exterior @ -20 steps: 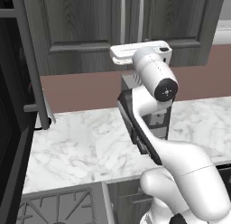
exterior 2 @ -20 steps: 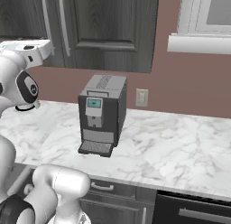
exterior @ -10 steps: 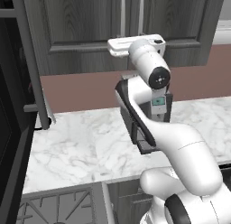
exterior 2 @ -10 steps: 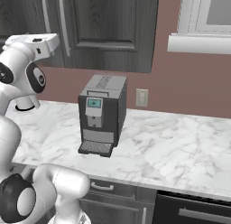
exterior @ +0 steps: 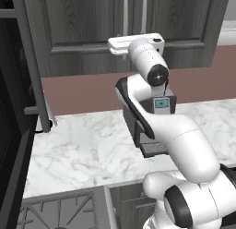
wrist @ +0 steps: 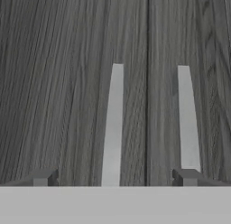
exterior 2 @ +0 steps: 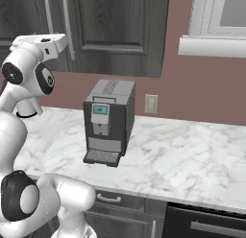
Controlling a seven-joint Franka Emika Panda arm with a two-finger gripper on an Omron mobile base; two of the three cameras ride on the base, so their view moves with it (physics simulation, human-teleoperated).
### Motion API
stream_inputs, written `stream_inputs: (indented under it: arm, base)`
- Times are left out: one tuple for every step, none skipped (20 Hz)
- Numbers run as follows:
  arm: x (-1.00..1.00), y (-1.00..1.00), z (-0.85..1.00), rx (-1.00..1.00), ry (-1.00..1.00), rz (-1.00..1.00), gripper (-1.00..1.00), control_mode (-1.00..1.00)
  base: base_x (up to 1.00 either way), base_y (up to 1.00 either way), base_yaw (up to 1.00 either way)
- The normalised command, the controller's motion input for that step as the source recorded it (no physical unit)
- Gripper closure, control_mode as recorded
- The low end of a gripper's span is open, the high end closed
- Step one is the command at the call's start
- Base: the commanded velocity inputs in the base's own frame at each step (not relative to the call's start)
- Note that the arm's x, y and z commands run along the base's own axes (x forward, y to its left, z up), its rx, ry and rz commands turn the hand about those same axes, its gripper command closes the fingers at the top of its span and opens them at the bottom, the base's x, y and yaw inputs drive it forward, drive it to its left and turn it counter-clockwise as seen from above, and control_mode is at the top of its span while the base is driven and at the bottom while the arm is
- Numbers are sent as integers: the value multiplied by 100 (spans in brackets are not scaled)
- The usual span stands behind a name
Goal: Get the candle and the liquor from the cabinet and move them to the dining counter.
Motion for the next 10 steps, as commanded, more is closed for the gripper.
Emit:
stream_inputs:
  arm:
    - [10,12,0,0,0,1,-100,-100]
    - [7,13,0,0,0,1,-100,-100]
    - [6,11,0,0,0,1,-100,-100]
    - [6,13,0,0,0,1,-100,-100]
    - [7,15,0,0,0,0,-100,-100]
    - [9,16,0,0,0,0,-100,-100]
    - [9,16,0,0,0,0,-100,-100]
    - [11,16,0,0,0,0,-100,-100]
    - [12,13,0,0,0,0,-100,-100]
    - [13,12,0,0,0,0,-100,-100]
  base:
    - [0,0,0]
    - [0,0,0]
    - [0,0,0]
    - [0,0,0]
    - [0,0,0]
    - [0,0,0]
    - [0,0,0]
    - [0,0,0]
    - [0,0,0]
    - [0,0,0]
